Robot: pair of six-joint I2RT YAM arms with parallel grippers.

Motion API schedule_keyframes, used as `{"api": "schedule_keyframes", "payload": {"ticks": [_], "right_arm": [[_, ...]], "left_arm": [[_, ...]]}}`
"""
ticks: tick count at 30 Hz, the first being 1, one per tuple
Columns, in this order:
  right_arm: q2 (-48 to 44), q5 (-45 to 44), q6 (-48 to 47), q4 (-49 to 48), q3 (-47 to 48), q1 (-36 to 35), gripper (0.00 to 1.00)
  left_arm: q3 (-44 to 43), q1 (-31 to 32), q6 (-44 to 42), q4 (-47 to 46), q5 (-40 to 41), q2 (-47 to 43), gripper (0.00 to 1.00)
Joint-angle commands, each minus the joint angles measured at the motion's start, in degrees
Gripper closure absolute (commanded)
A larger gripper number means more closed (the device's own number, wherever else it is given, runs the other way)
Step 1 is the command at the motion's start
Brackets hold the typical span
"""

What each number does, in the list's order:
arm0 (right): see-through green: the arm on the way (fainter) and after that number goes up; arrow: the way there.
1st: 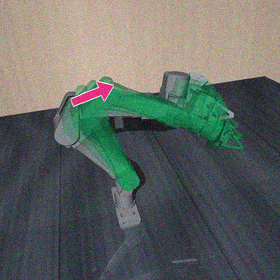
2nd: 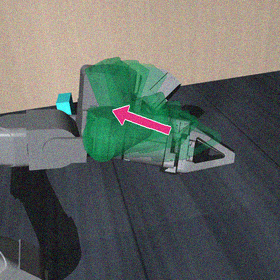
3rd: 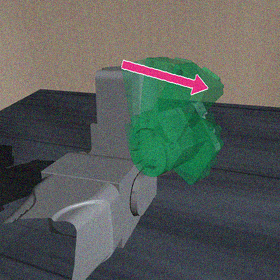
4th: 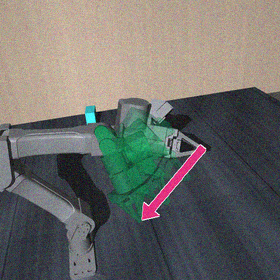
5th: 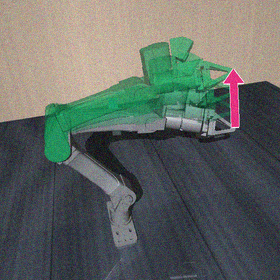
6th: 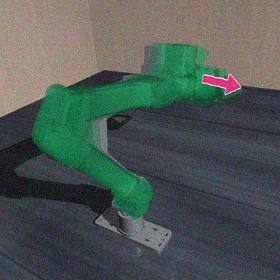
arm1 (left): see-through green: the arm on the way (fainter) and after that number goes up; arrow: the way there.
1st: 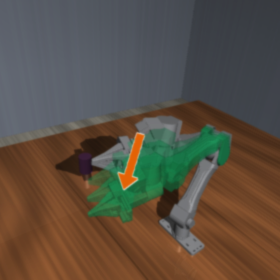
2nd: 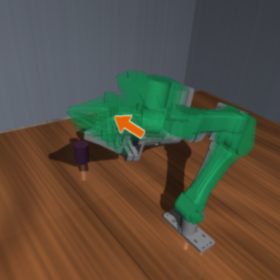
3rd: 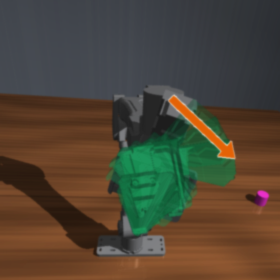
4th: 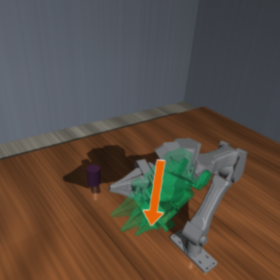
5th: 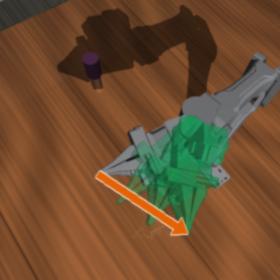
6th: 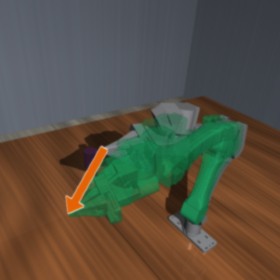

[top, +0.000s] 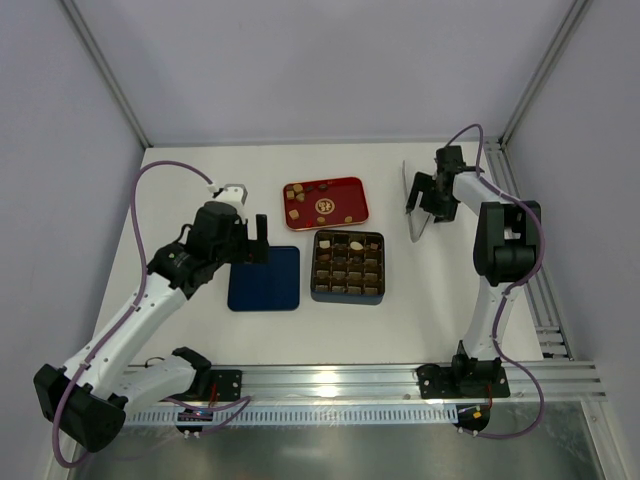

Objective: Pack the chocolate

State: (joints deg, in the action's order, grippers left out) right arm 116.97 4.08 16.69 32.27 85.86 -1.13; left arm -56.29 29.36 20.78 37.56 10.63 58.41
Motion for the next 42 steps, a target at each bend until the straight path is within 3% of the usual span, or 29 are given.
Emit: {"api": "schedule_keyframes", "payload": {"ticks": [1, 6, 8, 15, 21, 25, 29, 42], "right_arm": [[-4.20, -0.03, 0.45, -1.34, -1.57, -0.19, 0.13], [-10.07, -0.38, 0.89, -1.24, -3.42, -0.19, 0.07], [-12.19, -0.38, 1.33, -1.25, -4.04, -0.19, 0.00], [-25.02, -0.82, 2.30, -1.68, -10.70, -2.12, 0.00], [-40.39, -3.54, 4.22, -5.45, -21.76, -10.02, 0.00], [-49.54, -6.97, 7.47, -7.48, -28.99, -19.94, 0.00], [-58.58, -5.67, 12.05, -11.26, -37.85, -23.48, 0.00], [-61.60, -5.75, 9.86, -9.33, -39.63, -23.84, 0.00]], "left_arm": [[-0.75, 0.17, 0.14, -1.00, -0.26, 0.12, 0.00], [-0.75, 0.17, 0.14, -1.00, -0.35, 0.74, 0.00], [-0.84, 0.17, 0.32, -1.00, -0.26, 0.82, 0.00], [-0.92, 0.08, 0.58, -1.00, 0.61, 1.35, 0.00], [-1.36, 0.17, 0.49, -0.73, 1.84, 1.18, 0.00], [-2.24, 0.17, 0.41, -0.30, 2.20, 1.79, 0.00], [-3.12, 0.17, 0.84, 0.05, 1.85, 2.23, 0.00], [-3.21, 0.17, 1.29, 1.38, 4.13, 1.79, 0.00]]}}
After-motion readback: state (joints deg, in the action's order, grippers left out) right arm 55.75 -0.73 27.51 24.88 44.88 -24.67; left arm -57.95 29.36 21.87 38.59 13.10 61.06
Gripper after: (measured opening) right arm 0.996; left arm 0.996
